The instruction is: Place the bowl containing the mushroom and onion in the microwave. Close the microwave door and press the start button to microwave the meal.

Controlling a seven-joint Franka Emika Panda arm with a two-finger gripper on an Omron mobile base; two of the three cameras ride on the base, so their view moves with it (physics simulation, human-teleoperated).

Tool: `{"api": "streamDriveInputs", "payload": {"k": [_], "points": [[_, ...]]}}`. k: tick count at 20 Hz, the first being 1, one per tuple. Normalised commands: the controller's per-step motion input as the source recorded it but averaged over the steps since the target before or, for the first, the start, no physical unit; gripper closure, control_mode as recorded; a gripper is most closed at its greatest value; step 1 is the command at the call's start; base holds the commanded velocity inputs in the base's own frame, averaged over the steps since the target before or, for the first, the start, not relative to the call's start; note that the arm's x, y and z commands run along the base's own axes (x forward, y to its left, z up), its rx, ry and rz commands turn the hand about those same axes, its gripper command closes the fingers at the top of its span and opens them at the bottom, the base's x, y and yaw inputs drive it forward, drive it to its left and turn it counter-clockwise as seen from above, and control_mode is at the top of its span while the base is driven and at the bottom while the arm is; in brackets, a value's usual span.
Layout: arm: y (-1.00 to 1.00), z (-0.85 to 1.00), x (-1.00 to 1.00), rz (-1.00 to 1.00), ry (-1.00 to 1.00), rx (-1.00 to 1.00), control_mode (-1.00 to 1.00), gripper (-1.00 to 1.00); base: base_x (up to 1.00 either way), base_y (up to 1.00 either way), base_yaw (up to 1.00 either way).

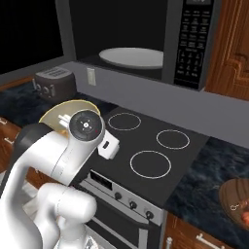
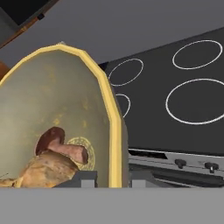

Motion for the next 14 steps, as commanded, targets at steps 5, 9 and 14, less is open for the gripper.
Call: {"api": "streamDriveInputs", "payload": {"k": [5, 9, 14], "points": [[0.00, 0.00, 0.00, 0.00, 0.00, 0.00, 1.00, 1.00, 0.60, 0.01, 0.11], [0.00, 0.00, 0.00, 0.00, 0.00, 0.00, 1.00, 1.00, 0.42, 0.13, 0.11], [0.00, 0.00, 0.00, 0.00, 0.00, 0.00, 1.00, 1.00, 0.33, 0.31, 0.08]]}}
